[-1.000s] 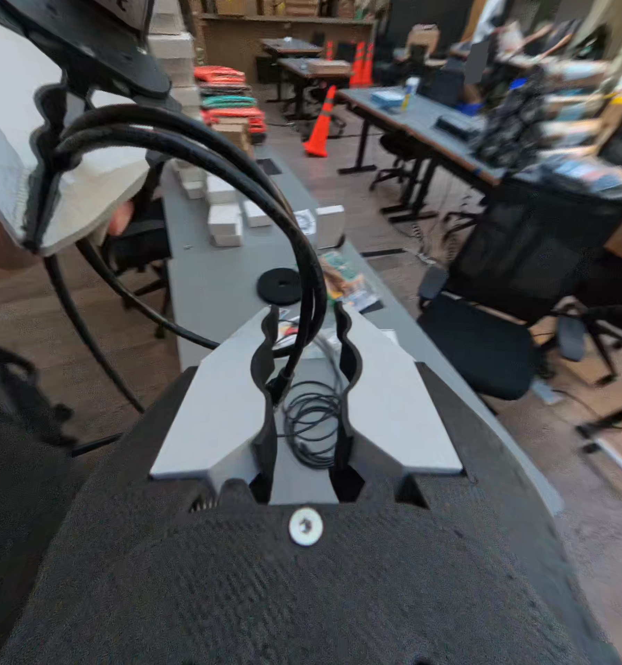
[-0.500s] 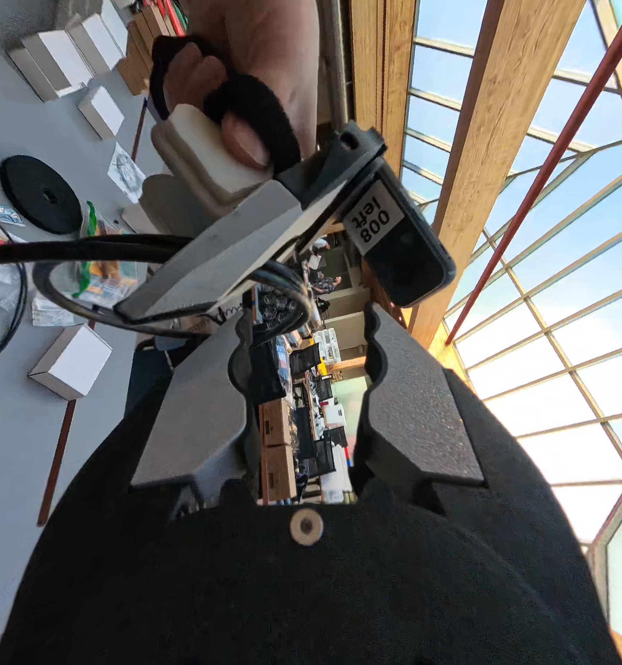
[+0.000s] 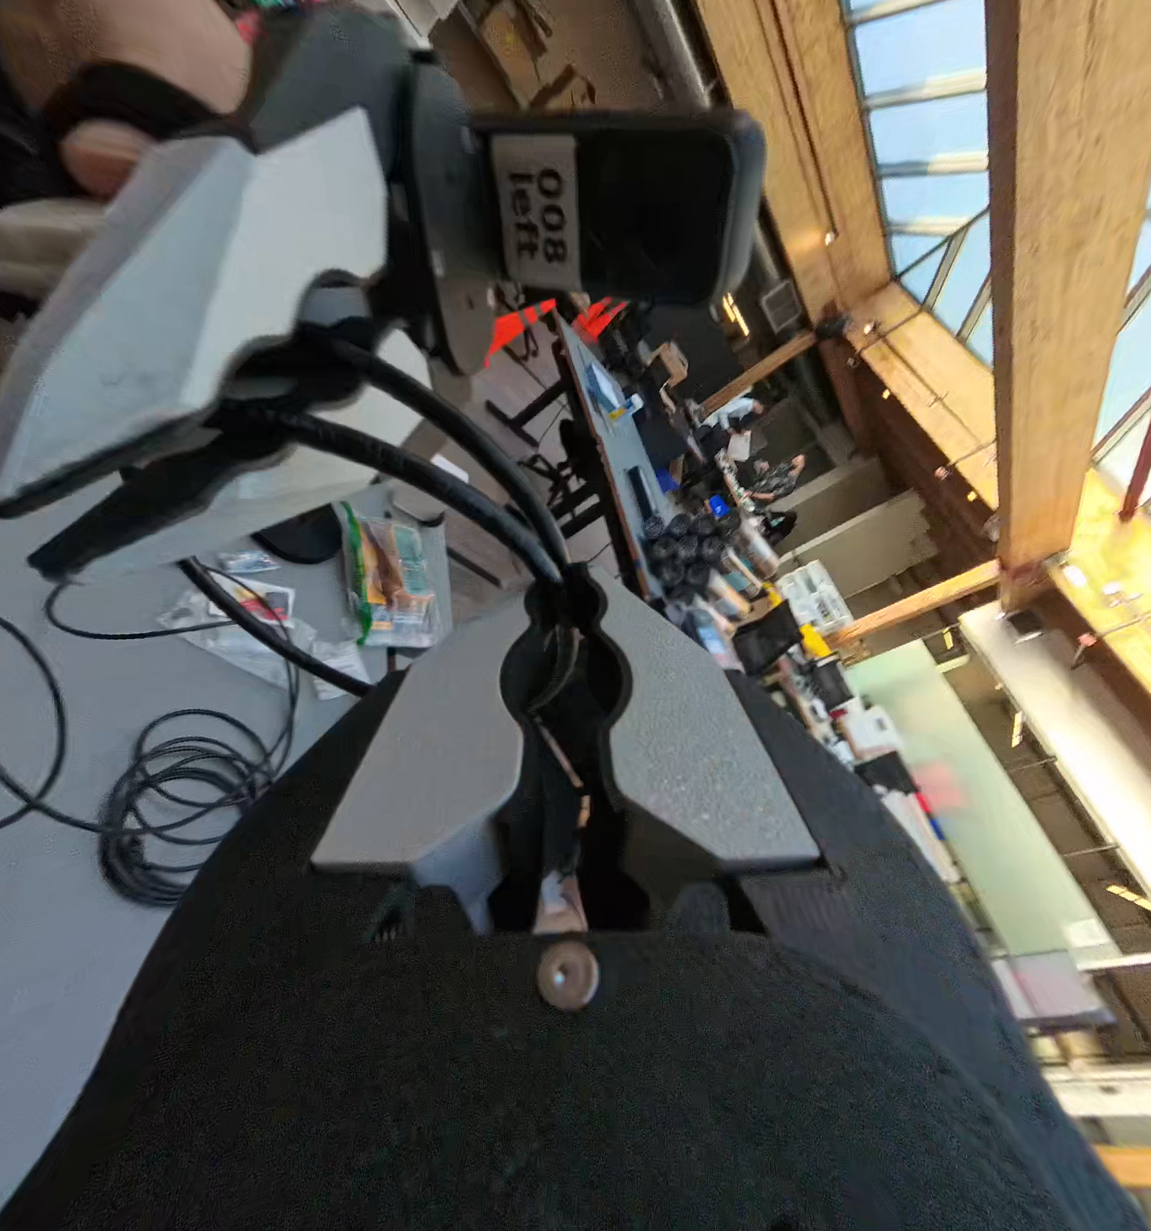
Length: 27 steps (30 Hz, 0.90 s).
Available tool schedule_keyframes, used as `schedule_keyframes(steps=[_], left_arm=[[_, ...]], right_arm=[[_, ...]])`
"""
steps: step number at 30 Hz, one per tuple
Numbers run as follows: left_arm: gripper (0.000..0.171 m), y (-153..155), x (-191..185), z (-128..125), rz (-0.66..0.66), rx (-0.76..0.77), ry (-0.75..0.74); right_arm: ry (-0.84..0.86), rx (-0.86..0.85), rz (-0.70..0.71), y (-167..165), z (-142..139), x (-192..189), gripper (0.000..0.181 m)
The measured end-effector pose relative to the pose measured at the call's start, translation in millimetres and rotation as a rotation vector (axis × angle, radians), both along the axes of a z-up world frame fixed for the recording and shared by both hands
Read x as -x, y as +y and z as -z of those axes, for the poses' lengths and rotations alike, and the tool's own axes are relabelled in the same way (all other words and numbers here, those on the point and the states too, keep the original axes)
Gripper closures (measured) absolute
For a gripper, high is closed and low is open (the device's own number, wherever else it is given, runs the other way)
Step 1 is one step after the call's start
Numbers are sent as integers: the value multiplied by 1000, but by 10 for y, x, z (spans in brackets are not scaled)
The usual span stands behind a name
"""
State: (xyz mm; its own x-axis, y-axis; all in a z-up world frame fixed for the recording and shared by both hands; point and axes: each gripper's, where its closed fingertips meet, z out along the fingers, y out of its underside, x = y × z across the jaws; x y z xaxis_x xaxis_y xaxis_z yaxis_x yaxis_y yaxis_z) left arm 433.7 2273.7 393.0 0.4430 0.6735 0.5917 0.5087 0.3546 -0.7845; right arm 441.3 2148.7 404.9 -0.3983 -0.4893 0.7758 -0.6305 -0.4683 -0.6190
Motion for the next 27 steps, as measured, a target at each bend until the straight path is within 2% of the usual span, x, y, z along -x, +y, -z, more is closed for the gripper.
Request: schedule_keyframes(steps=[1,4,8,10,11,13,15,18,21,23,25,26,27], left_arm=[[164,-22,-22,65,-33,64,18],[171,29,-118,163,-84,209,124],[169,-30,-173,159,-240,326,244],[171,-138,-187,205,-323,395,240],[171,-203,-184,230,-352,401,207],[171,-297,-166,229,-364,343,113],[171,-327,-144,209,-313,270,-11],[171,-476,-114,228,-292,339,-202],[171,-505,-69,240,-250,415,-338],[171,-469,-19,216,-212,435,-387],[171,-428,19,206,-172,483,-420],[171,-388,42,190,-149,501,-420],[171,-332,67,166,-126,508,-412]], right_arm=[[-36,-128,11,-54,22,37,179],[-121,-551,42,-122,215,108,179],[-352,-1042,-62,-48,460,97,178],[-480,-1185,-120,-19,625,70,177],[-487,-1191,-130,-10,769,57,178],[-502,-1126,-163,21,968,7,178],[-551,-921,-132,-52,933,49,175],[-465,-451,71,-151,619,293,142],[-161,7,290,-35,182,386,118],[30,222,362,73,-84,311,115],[165,339,361,120,-248,202,117],[226,339,336,113,-249,153,122],[273,322,322,89,-234,142,139]])
